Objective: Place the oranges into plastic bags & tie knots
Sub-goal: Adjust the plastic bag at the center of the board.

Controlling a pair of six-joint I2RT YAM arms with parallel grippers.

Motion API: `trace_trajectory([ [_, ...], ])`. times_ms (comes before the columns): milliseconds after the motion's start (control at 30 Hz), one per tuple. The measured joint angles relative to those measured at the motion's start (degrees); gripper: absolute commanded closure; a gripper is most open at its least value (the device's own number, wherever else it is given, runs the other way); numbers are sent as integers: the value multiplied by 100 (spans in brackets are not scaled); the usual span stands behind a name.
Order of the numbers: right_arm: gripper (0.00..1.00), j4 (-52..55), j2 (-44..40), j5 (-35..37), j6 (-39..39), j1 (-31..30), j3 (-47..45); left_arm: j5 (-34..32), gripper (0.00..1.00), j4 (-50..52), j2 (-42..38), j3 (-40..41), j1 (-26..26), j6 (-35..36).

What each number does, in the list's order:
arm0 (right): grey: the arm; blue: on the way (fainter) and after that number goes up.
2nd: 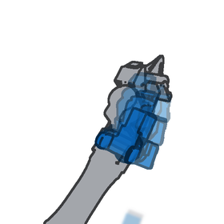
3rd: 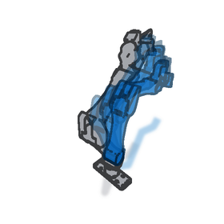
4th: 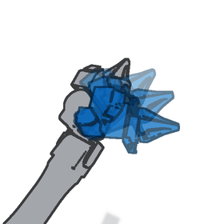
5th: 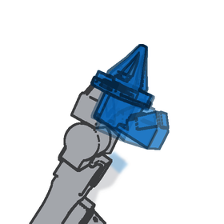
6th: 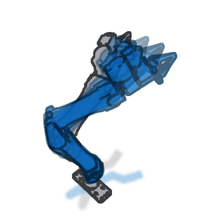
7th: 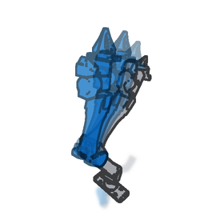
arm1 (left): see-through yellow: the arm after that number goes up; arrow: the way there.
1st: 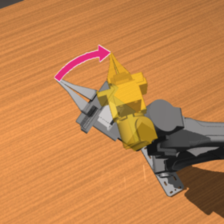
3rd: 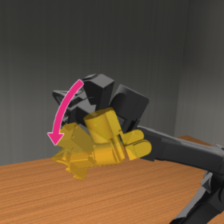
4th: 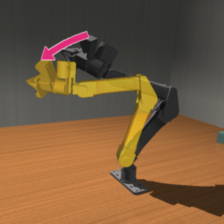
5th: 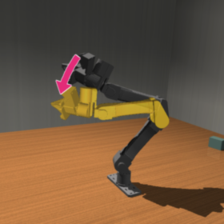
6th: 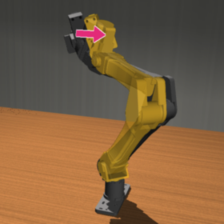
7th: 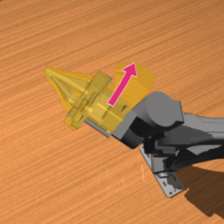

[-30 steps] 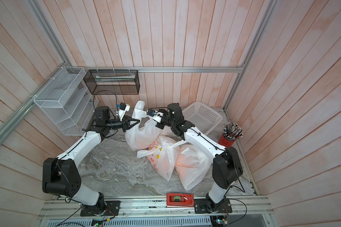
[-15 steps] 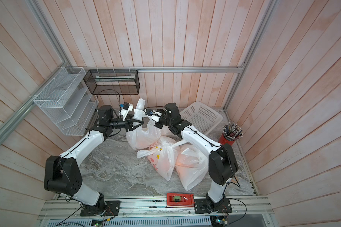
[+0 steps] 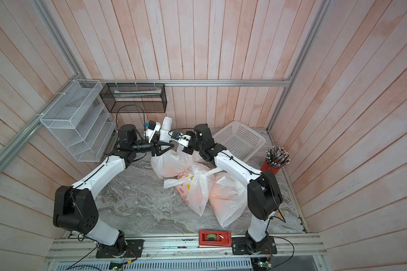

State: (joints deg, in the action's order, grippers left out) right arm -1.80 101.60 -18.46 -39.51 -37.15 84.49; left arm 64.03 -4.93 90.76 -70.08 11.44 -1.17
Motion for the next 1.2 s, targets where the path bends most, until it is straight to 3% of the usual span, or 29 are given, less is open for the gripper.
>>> trace_trajectory([
  [167,100,15,22,42,-68,-39,0,-101,44,-74,0,0,13,-83],
  [600,98,24,22,-201,-144,-57,-13,-407,100,-245,0,0,15,-232],
  [733,79,57,15,-354,-98,0,-13,-435,100,-245,0,2,15,-201],
  [867,46,232,-151,-809,-33,205,-79,-433,100,-243,0,2,15,-142],
  [967,28,439,-396,-1399,76,509,-85,-415,100,-234,-2,2,15,-57],
  [1133,19,678,-723,-2465,304,1128,153,-350,100,-177,-2,2,15,83],
  [1200,25,625,-743,-2811,452,1294,289,-319,100,-151,-2,2,15,122],
])
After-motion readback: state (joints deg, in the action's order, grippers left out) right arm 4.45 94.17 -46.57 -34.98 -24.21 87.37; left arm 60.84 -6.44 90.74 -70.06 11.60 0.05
